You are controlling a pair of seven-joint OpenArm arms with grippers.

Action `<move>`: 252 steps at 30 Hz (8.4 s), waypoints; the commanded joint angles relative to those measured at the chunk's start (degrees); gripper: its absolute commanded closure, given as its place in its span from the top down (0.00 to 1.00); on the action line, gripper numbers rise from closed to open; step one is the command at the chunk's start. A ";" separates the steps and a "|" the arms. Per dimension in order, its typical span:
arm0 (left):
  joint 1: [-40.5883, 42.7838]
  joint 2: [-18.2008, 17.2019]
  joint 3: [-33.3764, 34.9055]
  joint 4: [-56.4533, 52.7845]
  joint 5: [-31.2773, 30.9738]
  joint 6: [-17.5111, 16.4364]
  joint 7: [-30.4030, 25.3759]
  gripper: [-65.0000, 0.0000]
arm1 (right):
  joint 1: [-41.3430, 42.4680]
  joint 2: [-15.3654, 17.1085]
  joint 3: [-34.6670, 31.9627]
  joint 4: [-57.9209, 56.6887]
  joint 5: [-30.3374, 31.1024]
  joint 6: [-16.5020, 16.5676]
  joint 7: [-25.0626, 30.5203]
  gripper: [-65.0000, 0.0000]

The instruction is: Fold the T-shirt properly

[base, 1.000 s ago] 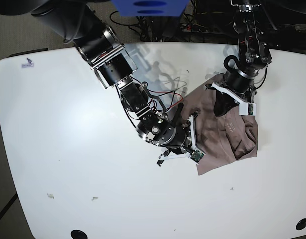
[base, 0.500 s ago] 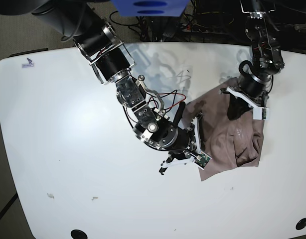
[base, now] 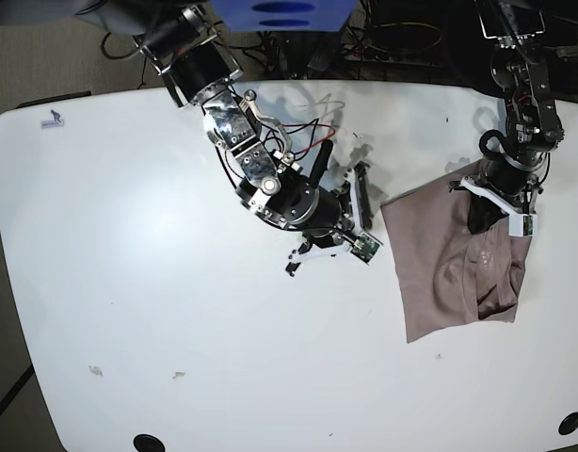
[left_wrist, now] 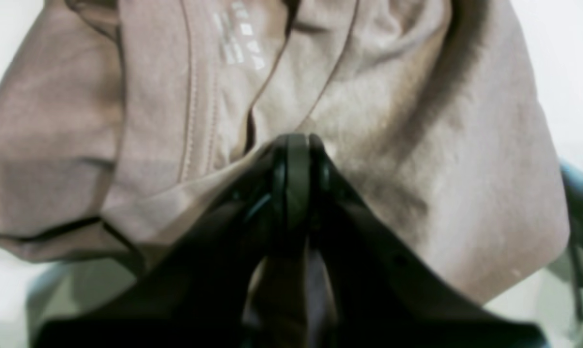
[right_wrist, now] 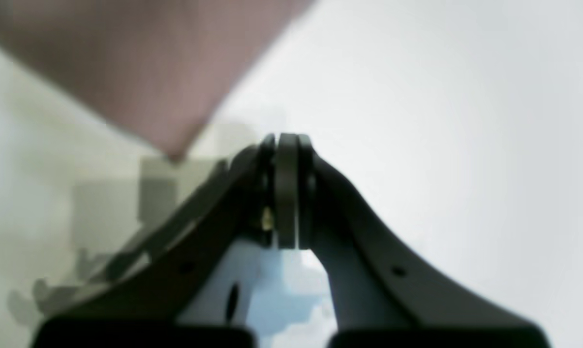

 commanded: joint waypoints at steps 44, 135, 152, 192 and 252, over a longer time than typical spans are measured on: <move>2.80 21.94 19.06 -2.04 34.47 1.61 4.23 0.00 | 10.97 -4.03 -3.41 -3.84 0.55 -0.25 -5.69 0.00; 7.90 15.26 11.24 -14.08 36.75 1.44 4.14 0.00 | 17.47 -4.03 0.19 -16.50 0.46 0.01 3.54 0.00; 8.60 15.26 11.24 -14.08 36.75 1.44 4.14 0.00 | 21.95 -4.03 0.19 -33.46 0.46 0.01 12.77 0.00; -5.99 10.07 11.15 -14.08 37.37 1.44 8.88 0.00 | -2.13 10.20 0.19 1.88 0.46 0.01 3.37 0.00; -10.57 10.43 6.31 26.18 36.75 1.35 32.36 0.00 | -15.58 10.47 -5.61 6.19 0.37 -0.16 0.03 0.00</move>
